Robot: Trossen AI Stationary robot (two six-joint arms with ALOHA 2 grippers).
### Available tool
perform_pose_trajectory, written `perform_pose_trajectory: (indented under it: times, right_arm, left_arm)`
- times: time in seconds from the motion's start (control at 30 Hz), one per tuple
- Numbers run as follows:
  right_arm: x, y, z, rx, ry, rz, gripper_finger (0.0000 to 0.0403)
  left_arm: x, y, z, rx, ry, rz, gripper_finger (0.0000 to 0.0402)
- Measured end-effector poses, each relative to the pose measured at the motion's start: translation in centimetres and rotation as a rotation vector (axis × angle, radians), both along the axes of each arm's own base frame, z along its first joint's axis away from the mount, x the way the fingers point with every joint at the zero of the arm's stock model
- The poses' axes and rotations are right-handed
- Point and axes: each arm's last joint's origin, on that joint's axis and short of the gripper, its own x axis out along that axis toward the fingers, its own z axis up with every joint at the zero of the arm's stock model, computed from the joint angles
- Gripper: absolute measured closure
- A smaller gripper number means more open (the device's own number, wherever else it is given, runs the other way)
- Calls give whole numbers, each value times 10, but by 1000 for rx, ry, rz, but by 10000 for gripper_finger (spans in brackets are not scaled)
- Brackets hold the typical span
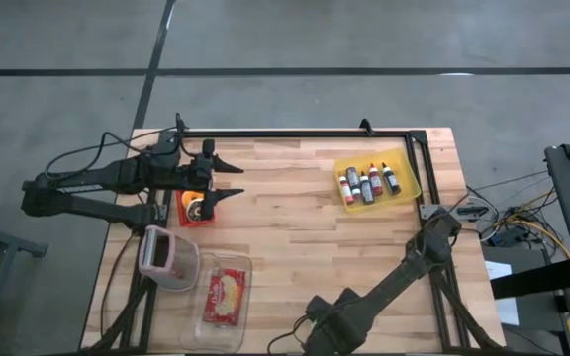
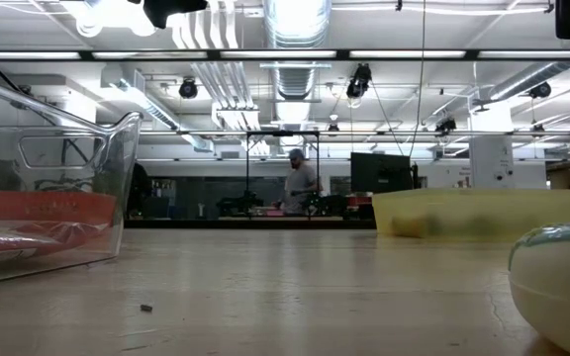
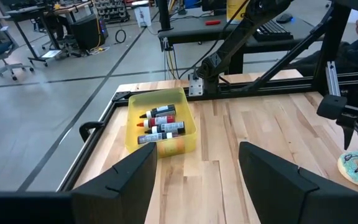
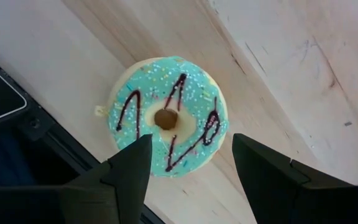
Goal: Pick & Place Food Item
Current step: Put the green donut into the red bin
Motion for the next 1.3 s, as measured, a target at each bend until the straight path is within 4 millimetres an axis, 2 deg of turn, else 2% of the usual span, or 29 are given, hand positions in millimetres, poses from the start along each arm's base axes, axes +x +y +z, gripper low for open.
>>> perform_pose_trajectory:
  times: [0.8, 1.17, 1.3]
  right_arm:
    - [1, 0, -32, 27, -35, -25, 182]
    - [-1, 0, -34, 21, -28, -30, 181]
    - [-5, -2, -29, 2, 2, -63, 181]
  left_arm:
    - [0, 0, 0, 0, 0, 0, 170]
    - [0, 0, 0, 0, 0, 0, 170]
    - [0, 0, 0, 0, 0, 0, 170]
